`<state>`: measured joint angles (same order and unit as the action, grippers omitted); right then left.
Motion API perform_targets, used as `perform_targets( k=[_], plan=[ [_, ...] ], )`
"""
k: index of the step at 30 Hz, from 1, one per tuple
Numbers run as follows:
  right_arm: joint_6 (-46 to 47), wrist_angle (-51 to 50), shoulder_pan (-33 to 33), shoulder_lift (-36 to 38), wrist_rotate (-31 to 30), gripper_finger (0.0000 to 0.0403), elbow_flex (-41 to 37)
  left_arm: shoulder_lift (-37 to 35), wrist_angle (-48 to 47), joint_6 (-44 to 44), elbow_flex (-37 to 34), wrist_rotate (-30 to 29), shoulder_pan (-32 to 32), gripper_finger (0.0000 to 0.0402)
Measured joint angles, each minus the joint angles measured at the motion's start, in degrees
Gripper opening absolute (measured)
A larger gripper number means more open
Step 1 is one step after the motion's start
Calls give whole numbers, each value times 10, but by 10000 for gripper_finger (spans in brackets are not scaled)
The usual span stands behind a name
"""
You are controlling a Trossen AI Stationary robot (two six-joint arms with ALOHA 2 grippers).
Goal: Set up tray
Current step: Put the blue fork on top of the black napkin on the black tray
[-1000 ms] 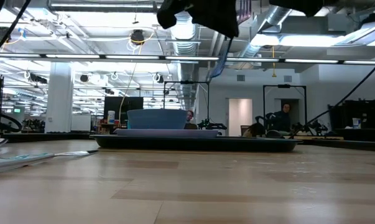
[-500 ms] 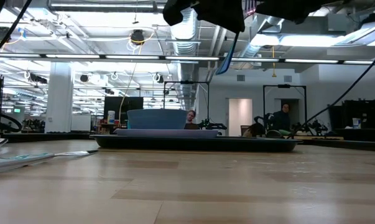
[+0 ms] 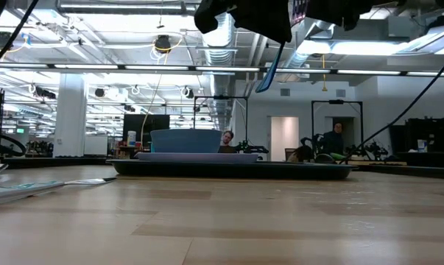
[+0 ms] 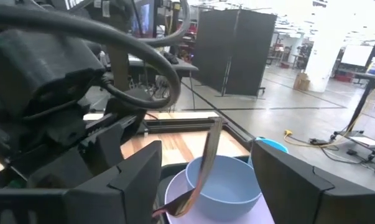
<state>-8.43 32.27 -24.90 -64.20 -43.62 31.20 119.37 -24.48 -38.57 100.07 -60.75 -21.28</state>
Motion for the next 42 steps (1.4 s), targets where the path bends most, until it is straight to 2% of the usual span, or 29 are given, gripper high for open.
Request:
perform_targets(
  k=[6, 15, 21, 28, 32, 36, 38, 42],
  plan=[
    [9, -2, 8, 0, 0, 171, 0, 0, 0, 0, 0, 0, 0, 6],
    [9, -19, 10, 0, 2, 14, 0, 0, 0, 0, 0, 3, 1, 7],
    [6, -23, 10, 0, 5, 4, 0, 0, 0, 0, 0, 14, 2, 14],
    [-7, -36, 11, 0, -2, 2, 0, -1, 1, 1, 0, 69, 8, 37],
    [-11, -58, 10, 9, 0, 1, 0, -1, 10, 41, 0, 95, 4, 47],
    [7, -132, 11, 55, 1, 1, 0, -1, 10, 37, 0, 63, -13, 50],
    [32, -205, 18, 92, 10, 1, 7, -2, 4, 27, 0, 41, -22, 50],
    [97, -357, 77, 169, 106, 1, 40, -5, -6, 41, 0, -26, -40, 50]
  ],
)
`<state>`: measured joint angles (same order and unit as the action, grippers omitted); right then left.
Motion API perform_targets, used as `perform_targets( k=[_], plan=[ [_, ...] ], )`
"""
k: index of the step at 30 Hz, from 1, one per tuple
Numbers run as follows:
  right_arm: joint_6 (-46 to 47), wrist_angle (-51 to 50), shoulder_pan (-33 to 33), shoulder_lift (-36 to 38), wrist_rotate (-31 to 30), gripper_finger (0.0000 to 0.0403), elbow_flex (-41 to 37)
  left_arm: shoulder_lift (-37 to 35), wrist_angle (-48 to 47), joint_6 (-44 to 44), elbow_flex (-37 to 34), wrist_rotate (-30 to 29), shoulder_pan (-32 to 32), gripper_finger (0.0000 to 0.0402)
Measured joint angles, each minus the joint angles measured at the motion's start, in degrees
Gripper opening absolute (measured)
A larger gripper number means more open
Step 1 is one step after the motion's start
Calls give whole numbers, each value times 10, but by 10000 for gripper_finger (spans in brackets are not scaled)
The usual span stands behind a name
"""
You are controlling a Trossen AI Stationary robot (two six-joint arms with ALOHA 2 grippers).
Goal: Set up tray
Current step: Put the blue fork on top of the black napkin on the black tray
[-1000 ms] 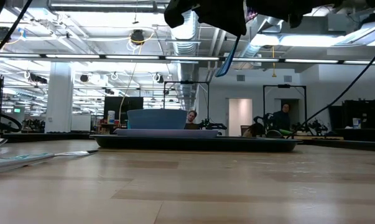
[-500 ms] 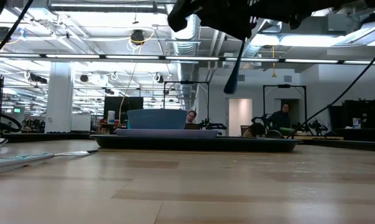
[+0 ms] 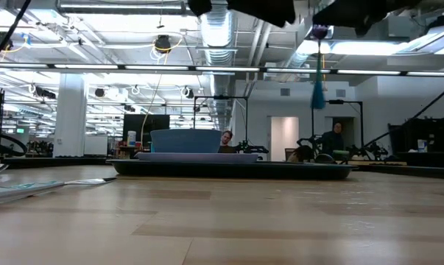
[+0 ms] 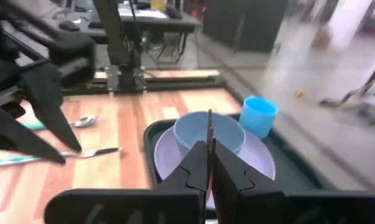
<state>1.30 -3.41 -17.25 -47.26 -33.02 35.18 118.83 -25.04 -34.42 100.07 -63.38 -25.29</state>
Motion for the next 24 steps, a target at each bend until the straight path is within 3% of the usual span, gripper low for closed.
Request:
perform_targets(
  k=[3, 6, 10, 13, 18, 20, 24],
  plan=[
    [31, -72, 87, 36, 106, 1, 25, 0, -2, 70, 0, -46, -14, 50],
    [50, -130, 203, 41, 214, 0, 55, 0, -1, 136, 0, -48, -28, 50],
    [58, -152, 374, -5, 405, 0, 83, 0, -1, 165, 0, -65, -44, 51],
    [59, -131, 480, -64, 566, 0, 94, 0, -9, 156, 0, -120, -58, 51],
    [57, -83, 592, -173, 718, 0, 100, 0, -128, 3, 0, -227, -93, 51],
    [50, -58, 618, -211, 756, 0, 101, 0, -222, -105, 0, -258, -109, 51],
    [47, -17, 651, -278, 780, 0, 101, -4, -445, -364, 0, -263, -130, 51]
  ],
)
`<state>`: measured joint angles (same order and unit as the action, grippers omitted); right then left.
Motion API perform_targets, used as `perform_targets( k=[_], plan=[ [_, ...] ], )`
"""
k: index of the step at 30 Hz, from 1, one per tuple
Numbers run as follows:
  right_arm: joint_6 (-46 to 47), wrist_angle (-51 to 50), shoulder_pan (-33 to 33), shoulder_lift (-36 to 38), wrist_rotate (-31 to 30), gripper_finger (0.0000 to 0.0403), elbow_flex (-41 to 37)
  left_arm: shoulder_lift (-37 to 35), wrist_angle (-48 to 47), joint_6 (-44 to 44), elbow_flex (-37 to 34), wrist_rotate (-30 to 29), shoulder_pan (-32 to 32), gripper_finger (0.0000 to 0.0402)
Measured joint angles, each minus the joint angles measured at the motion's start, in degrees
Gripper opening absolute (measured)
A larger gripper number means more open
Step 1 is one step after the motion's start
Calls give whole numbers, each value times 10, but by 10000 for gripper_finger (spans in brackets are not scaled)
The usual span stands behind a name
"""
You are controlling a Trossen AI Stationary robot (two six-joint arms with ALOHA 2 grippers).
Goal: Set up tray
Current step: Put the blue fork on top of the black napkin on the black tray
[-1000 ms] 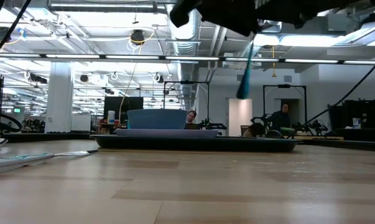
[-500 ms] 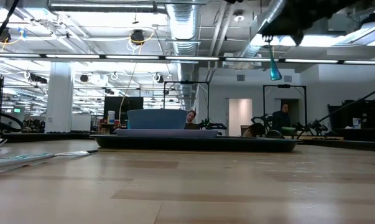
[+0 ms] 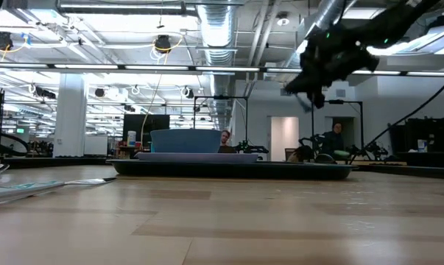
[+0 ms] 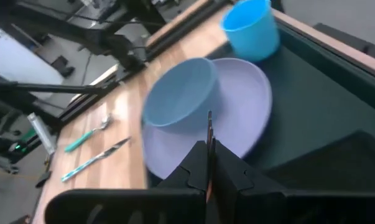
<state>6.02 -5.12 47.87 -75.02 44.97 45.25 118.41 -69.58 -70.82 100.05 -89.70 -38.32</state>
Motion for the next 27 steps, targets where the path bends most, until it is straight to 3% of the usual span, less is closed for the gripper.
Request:
perform_targets(
  k=[4, 7, 17, 27],
  plan=[
    [0, 36, 19, -52, 1, 0, 0, -2, -178, -228, -8, -6, -13, 51],
    [-1, 53, 26, -89, 0, 0, 0, -2, -204, -283, -35, -4, -18, 51],
    [-6, 95, 27, -141, 1, 0, 0, -2, -194, -227, -53, -4, 5, 51],
    [-16, 102, 27, -142, 1, 0, 0, -2, 19, 36, -52, 8, 8, 51]
  ],
)
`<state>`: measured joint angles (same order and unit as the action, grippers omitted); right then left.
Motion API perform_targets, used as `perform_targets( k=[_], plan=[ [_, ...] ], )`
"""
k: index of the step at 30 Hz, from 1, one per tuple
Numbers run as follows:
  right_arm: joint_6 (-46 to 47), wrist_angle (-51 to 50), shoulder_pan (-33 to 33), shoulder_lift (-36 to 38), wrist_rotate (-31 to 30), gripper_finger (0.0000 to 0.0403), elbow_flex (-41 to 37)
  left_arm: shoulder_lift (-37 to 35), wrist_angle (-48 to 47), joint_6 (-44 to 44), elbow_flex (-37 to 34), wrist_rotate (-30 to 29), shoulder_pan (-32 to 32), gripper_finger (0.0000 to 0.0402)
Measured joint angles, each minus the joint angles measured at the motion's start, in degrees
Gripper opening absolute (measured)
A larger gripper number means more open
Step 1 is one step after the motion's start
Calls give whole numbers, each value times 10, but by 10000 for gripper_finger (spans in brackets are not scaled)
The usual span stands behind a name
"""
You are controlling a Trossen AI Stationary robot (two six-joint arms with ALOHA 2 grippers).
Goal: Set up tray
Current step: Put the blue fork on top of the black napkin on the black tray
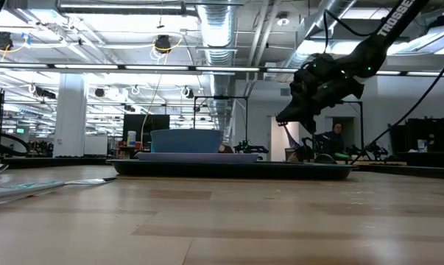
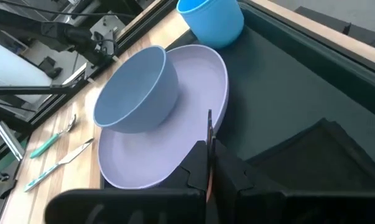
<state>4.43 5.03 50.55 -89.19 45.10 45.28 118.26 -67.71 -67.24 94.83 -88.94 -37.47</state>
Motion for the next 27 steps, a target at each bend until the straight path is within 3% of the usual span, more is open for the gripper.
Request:
perform_targets(
  k=[10, 17, 27],
  plan=[
    [-29, -39, 19, -2, -5, 0, 0, 0, 23, 30, 0, 11, 11, 51],
    [-40, -54, 16, -2, -50, 0, 0, 0, 29, 36, 0, 13, 17, 51],
    [-44, -62, 16, -2, -47, 0, 0, 0, 32, 33, 0, 16, 20, 51]
  ],
)
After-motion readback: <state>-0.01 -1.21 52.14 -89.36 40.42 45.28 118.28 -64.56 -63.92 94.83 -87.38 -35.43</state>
